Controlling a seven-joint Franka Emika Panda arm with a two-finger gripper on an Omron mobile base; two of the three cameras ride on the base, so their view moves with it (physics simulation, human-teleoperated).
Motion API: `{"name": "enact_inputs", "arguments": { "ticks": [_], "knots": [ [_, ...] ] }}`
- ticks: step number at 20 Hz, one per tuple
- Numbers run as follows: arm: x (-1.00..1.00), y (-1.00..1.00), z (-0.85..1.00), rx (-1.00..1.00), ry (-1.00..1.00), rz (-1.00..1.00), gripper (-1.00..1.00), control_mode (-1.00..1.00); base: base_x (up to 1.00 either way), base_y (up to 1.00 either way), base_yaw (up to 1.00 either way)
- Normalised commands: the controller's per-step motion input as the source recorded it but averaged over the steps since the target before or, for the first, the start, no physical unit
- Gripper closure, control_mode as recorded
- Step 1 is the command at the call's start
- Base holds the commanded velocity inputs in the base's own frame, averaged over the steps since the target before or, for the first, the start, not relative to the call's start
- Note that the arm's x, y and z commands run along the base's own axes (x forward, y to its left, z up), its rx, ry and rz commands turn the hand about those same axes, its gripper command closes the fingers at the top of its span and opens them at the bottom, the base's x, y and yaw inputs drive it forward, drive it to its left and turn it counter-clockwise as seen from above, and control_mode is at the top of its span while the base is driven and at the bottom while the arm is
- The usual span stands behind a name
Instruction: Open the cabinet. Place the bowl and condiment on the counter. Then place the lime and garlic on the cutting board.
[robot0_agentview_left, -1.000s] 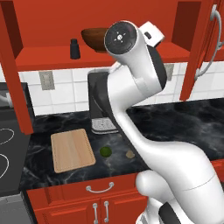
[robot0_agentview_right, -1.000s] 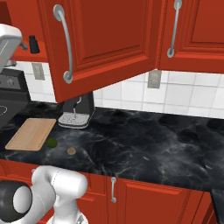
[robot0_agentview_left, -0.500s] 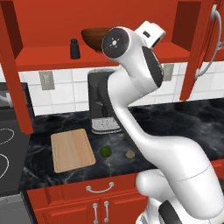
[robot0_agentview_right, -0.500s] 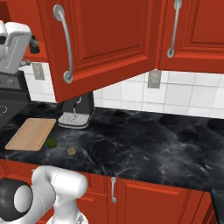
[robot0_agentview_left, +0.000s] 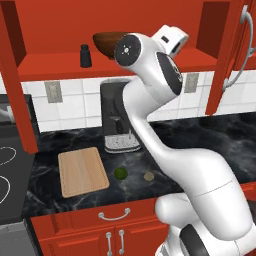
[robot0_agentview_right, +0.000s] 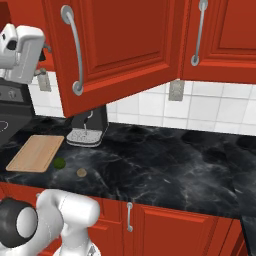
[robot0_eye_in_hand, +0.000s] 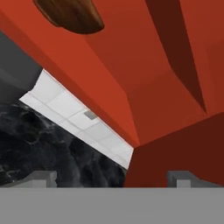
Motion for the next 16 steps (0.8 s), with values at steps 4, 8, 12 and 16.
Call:
{"name": "enact_inputs", "arguments": {
  "ticks": [4, 8, 12, 16],
  "knots": [
    [0.00, -0.10, 0.10, -0.03, 0.07, -0.19, -1.00, -1.00, 0.00, 0.00, 0.00],
    [0.23, 0.00, 0.02, -0.15, 0.07, -0.14, -1.00, -1.00, 0.00, 0.00, 0.00],
    [0.51, 0.03, 0.00, -0.22, 0.06, -0.06, -1.00, -1.00, 0.00, 0.00, 0.00],
    [0.22, -0.01, 0.06, -0.13, 0.08, -0.08, -1.00, -1.00, 0.00, 0.00, 0.00]
  ]
}}
